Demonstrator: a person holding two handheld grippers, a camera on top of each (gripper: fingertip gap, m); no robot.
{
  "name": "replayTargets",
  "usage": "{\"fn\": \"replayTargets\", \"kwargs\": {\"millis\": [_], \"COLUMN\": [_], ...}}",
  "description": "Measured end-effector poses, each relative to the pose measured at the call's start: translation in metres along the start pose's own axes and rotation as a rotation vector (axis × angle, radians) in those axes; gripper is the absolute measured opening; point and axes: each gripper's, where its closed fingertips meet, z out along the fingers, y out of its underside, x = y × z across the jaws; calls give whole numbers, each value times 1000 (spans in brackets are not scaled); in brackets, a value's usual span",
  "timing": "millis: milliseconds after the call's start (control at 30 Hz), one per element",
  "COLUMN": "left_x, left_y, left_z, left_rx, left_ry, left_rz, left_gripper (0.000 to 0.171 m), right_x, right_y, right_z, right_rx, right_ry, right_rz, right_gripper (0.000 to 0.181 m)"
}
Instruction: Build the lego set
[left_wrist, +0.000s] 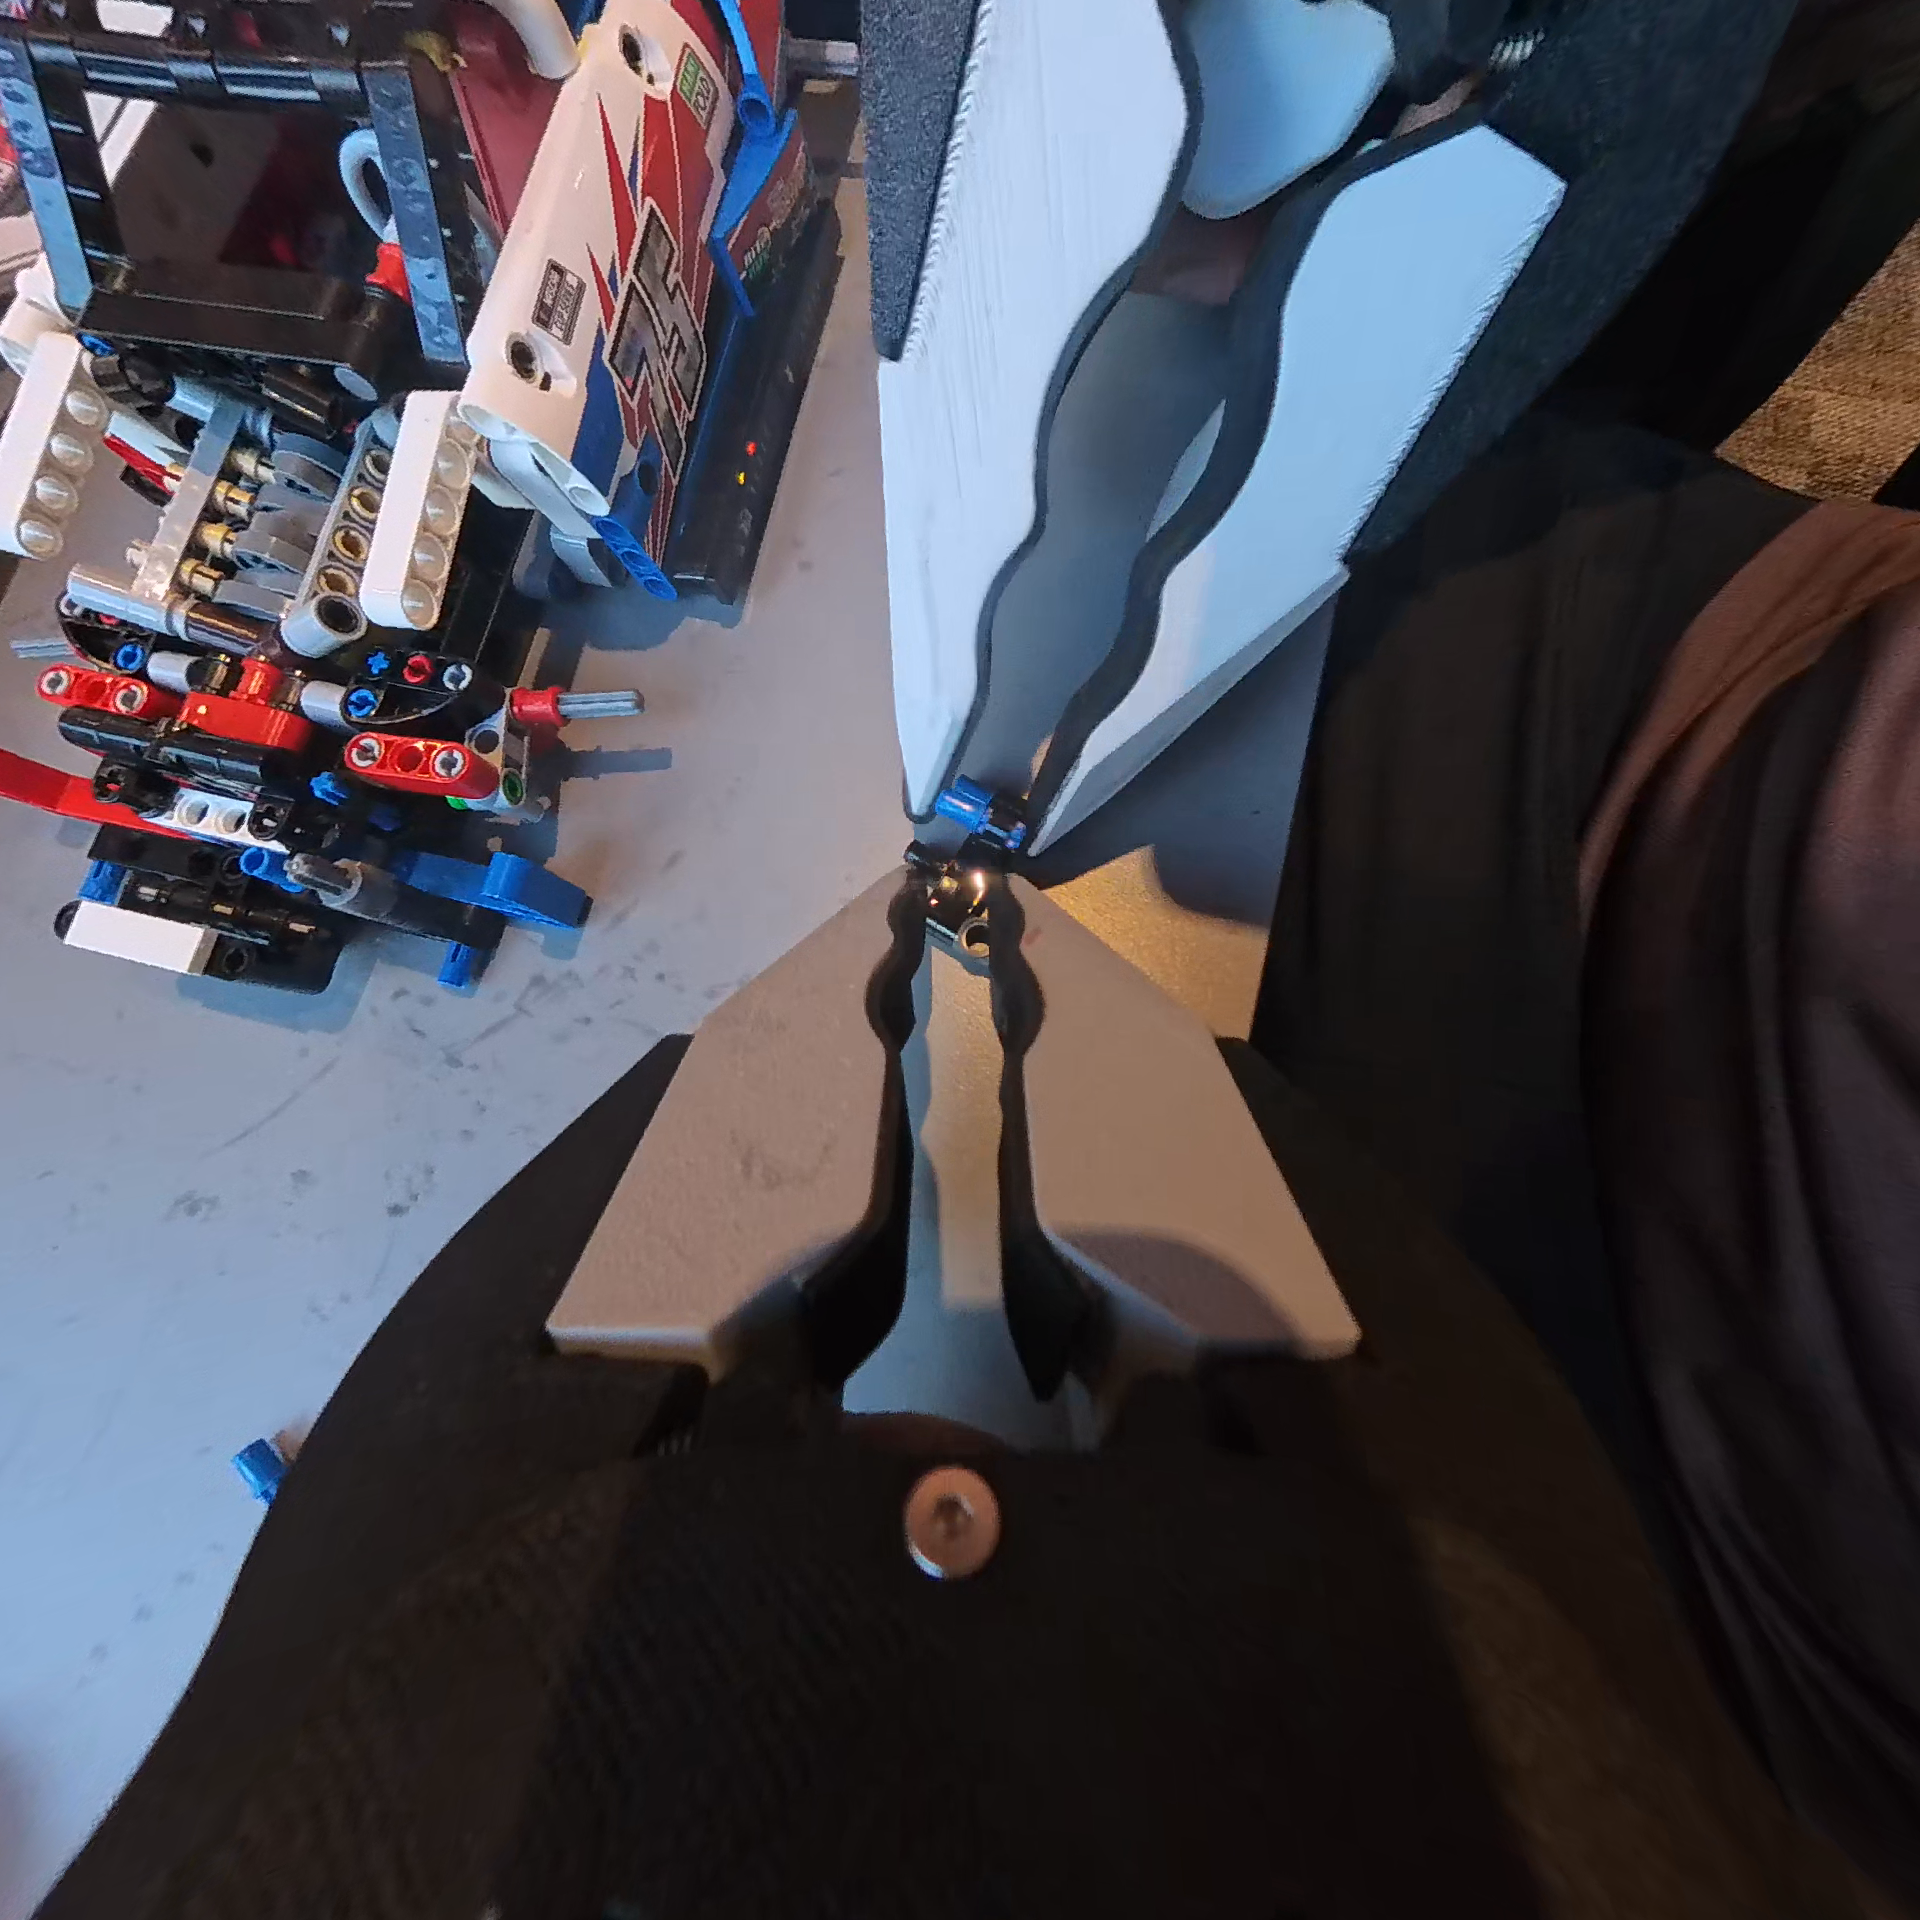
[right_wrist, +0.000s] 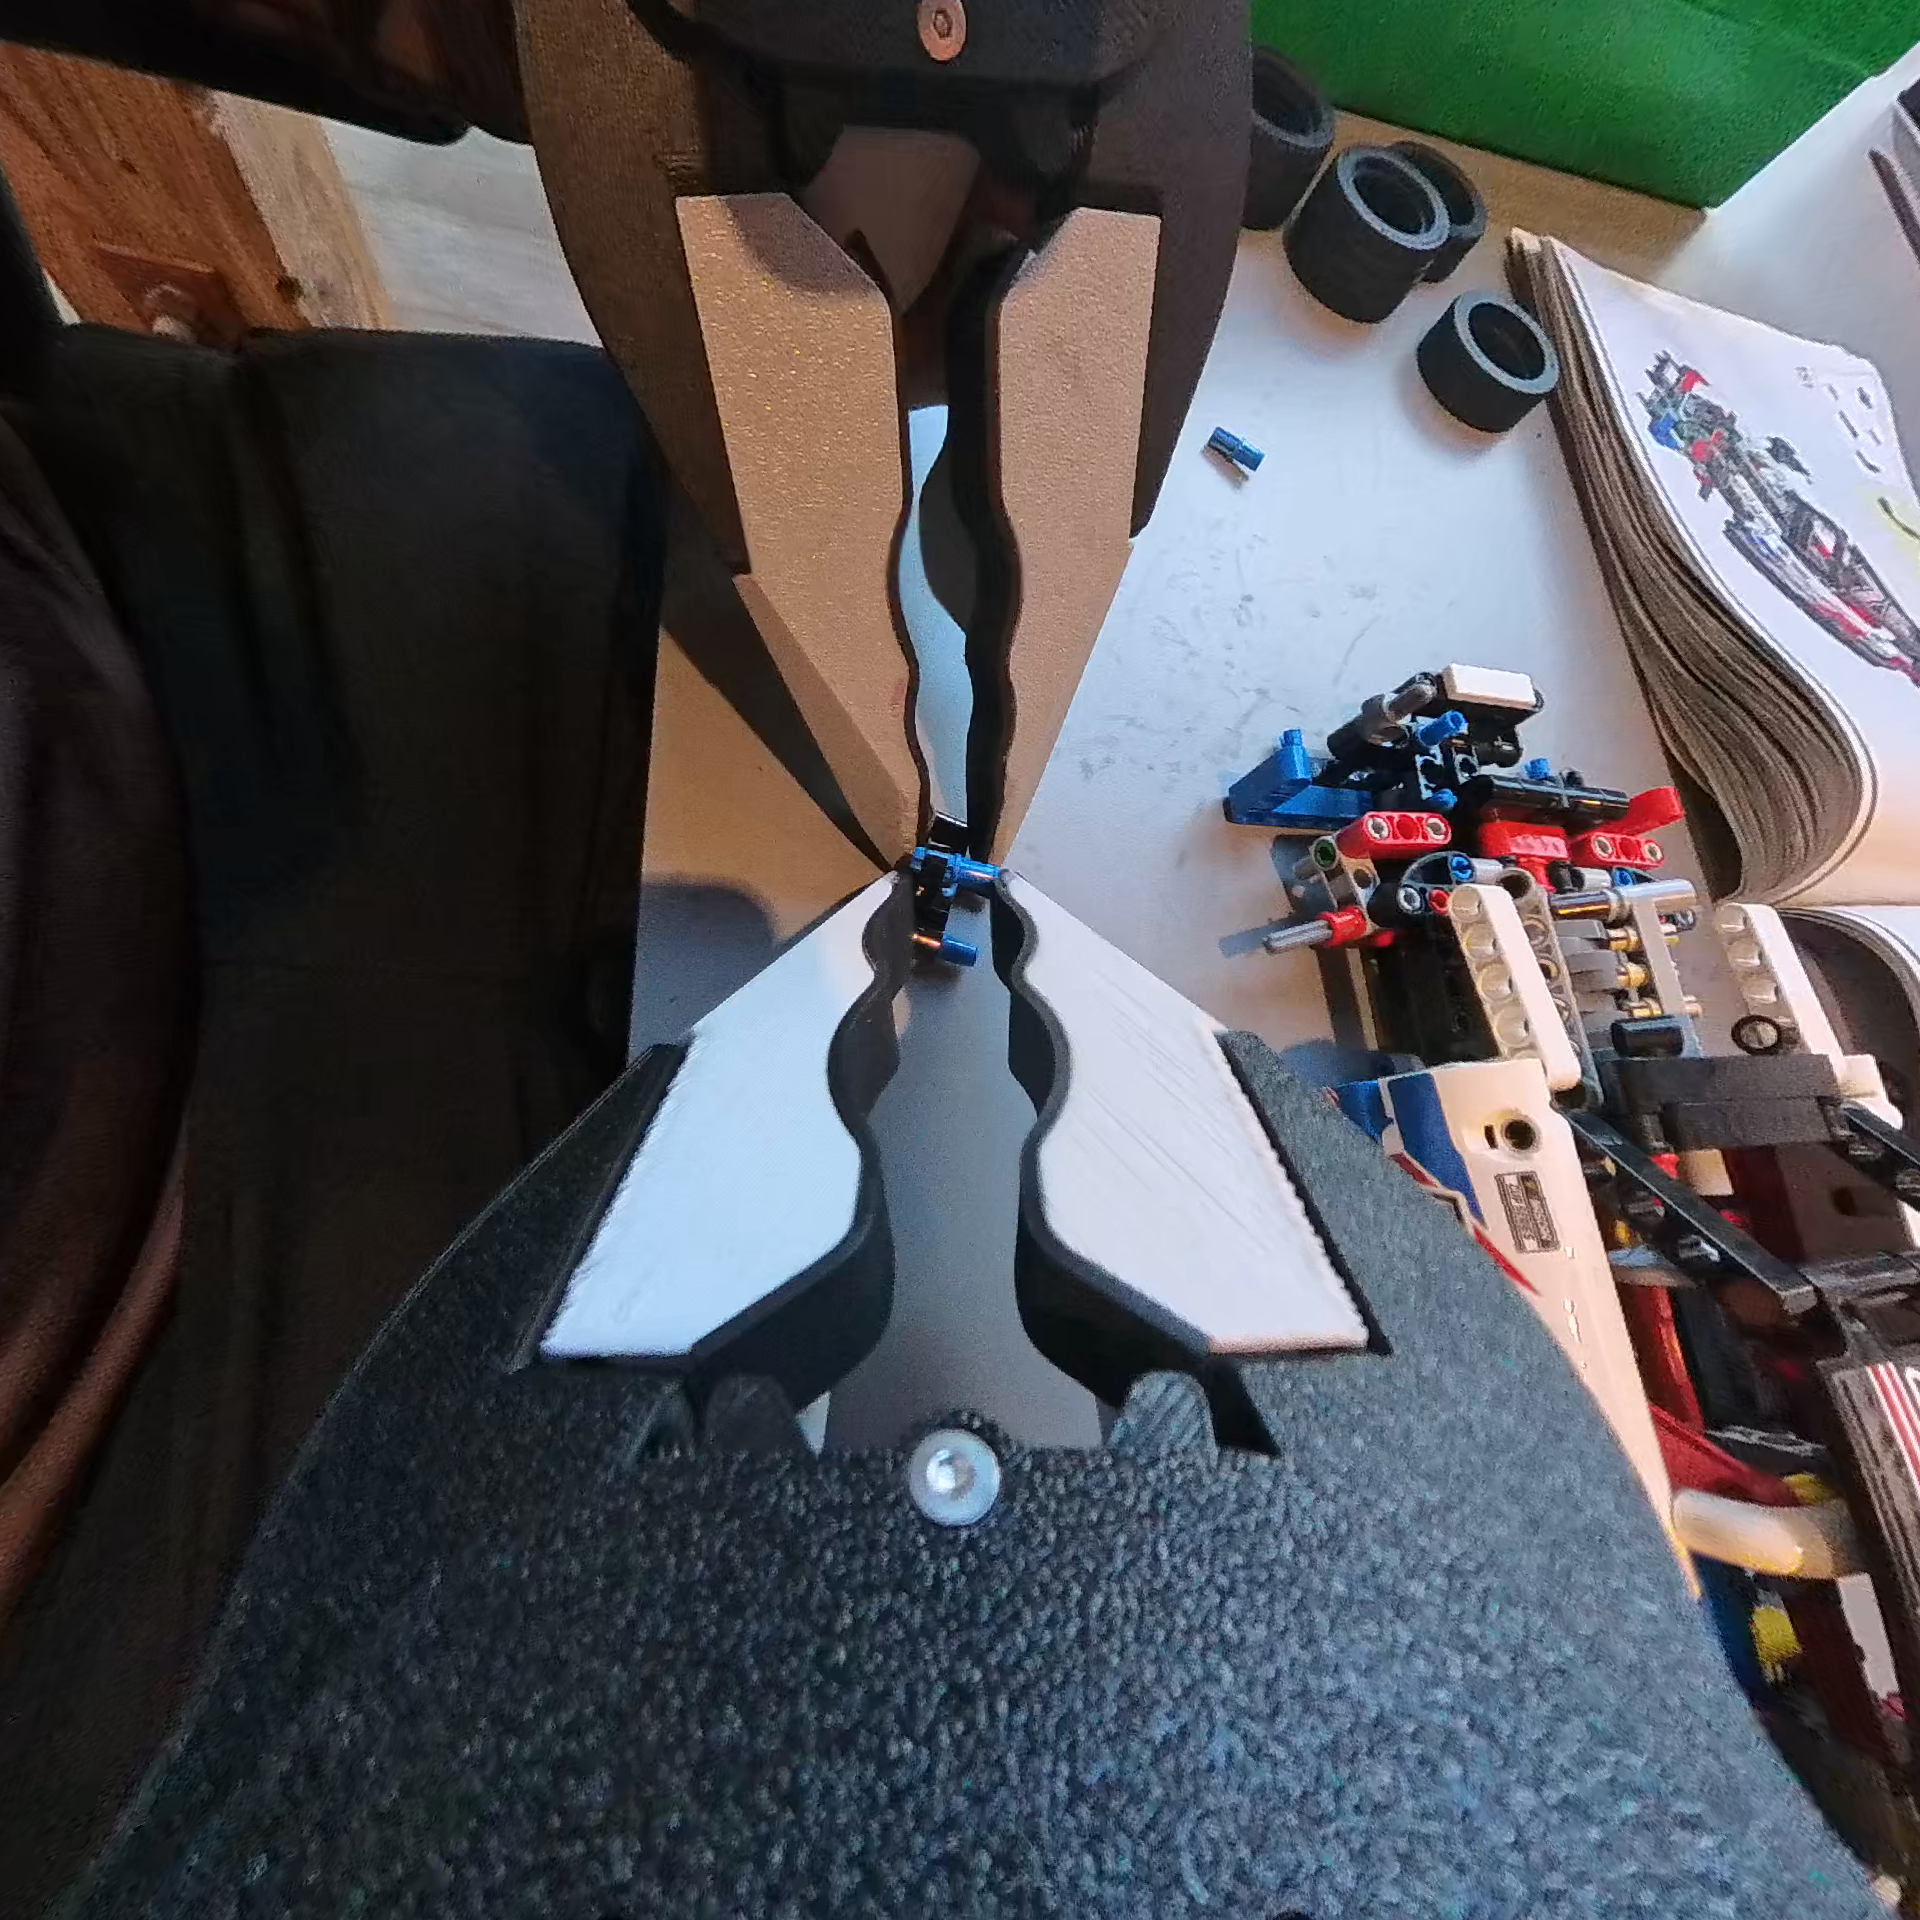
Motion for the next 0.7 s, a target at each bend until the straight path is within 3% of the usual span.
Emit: {"fn": "replayTargets", "kwargs": {"millis": [267, 433, 700], "left_x": [0, -6, -8], "left_y": [0, 1, -1], "left_z": [0, 0, 0], "left_rx": [4, 9, 27], "left_ry": [10, 11, -19], "left_rz": [-7, -31, -18], "left_gripper": [9, 9, 9], "right_x": [-2, 4, 4], "right_y": [-1, 0, 8], "right_z": [1, 3, 5], "right_rx": [-16, -7, -60], "right_ry": [-1, -21, 18], "right_rz": [-50, 94, 66], "right_gripper": [10, 12, 14]}}
